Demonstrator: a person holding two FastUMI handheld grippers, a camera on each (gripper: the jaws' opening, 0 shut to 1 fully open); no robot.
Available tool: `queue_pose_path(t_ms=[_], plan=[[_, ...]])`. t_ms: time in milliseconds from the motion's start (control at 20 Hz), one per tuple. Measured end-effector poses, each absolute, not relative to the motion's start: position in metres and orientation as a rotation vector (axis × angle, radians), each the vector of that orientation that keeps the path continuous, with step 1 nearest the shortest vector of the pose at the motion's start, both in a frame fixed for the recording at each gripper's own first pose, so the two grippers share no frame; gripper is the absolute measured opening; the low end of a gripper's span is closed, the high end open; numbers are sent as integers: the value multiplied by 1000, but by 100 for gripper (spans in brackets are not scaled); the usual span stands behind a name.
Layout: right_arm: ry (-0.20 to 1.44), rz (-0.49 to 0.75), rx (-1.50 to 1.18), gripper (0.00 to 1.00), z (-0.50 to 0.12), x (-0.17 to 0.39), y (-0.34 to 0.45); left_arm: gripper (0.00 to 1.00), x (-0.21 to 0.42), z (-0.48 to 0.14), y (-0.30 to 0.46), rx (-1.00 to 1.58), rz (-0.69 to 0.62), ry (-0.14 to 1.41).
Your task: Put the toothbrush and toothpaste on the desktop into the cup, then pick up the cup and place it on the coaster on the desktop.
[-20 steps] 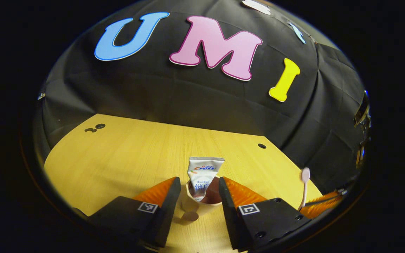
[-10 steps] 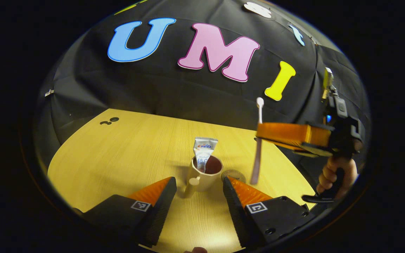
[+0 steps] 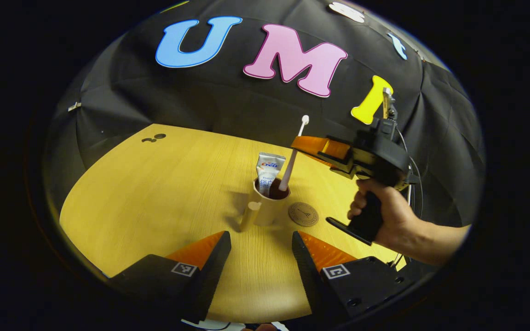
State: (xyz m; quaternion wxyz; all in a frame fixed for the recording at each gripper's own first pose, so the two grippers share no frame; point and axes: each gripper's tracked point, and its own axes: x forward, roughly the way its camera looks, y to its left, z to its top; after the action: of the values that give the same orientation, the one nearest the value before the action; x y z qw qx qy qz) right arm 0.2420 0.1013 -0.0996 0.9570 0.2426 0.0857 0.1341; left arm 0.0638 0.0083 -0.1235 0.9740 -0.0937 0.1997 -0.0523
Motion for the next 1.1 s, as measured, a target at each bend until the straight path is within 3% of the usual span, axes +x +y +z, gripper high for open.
queue_pose_path(t_ms=[750, 850, 1000, 1050, 1100], plan=[[316, 326, 416, 12, -145, 207, 115, 83, 88, -128, 3, -150, -80, 437], [353, 333, 406, 14, -155, 201, 117, 83, 94, -131, 3, -141, -78, 440], [397, 345, 417, 28, -160, 185, 119, 84, 103, -144, 5, -119, -87, 477], [410, 344, 420, 12, -162, 180, 118, 84, 105, -149, 6, -108, -89, 498], [425, 341, 425, 53, -164, 175, 115, 83, 110, -152, 8, -96, -90, 511]])
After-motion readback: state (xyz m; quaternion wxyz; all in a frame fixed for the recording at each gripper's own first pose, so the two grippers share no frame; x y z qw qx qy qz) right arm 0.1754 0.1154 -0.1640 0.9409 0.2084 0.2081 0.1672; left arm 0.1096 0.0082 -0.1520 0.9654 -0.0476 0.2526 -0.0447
